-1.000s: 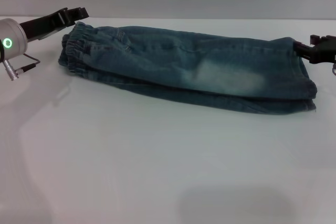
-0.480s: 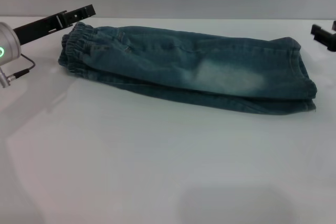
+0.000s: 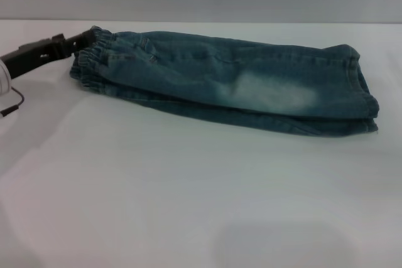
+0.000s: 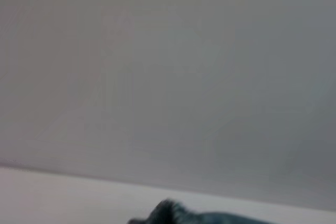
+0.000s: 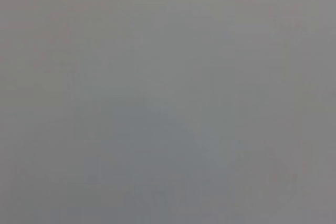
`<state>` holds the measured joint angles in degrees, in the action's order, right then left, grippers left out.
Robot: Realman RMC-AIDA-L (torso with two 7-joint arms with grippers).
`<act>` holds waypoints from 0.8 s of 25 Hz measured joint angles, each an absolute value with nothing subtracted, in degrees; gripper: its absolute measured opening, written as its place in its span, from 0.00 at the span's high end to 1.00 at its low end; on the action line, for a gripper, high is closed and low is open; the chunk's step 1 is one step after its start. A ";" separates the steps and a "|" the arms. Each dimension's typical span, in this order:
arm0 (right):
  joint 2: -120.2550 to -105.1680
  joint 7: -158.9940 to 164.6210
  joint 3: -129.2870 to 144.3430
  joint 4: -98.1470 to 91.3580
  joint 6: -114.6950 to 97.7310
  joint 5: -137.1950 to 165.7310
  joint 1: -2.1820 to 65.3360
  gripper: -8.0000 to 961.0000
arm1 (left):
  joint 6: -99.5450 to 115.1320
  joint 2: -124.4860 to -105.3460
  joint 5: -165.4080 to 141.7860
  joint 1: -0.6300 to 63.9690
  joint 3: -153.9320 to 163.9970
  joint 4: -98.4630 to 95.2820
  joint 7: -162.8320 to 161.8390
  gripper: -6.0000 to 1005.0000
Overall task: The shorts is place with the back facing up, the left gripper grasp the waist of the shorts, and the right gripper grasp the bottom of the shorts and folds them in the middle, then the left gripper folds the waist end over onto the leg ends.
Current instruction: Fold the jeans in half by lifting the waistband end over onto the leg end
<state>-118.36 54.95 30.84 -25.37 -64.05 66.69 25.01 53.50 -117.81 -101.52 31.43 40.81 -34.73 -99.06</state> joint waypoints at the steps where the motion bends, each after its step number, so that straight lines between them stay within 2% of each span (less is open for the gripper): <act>1: -118.40 53.15 30.85 -24.44 -65.05 64.03 24.68 0.41 | 52.53 -117.83 -101.51 31.41 40.93 -34.03 -98.61 0.16; 6: -118.70 45.56 30.85 -21.00 -68.70 55.69 23.48 0.41 | 48.21 -118.10 -101.23 31.96 41.02 -30.75 -94.62 0.16; 20: -118.62 49.35 31.26 -17.19 -70.79 50.89 22.17 0.41 | 41.59 -118.15 -92.35 32.97 41.10 -24.65 -79.47 0.17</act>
<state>-118.62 49.35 31.26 -17.19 -70.79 50.89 22.17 41.59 -118.15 -92.35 32.97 41.10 -24.65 -79.47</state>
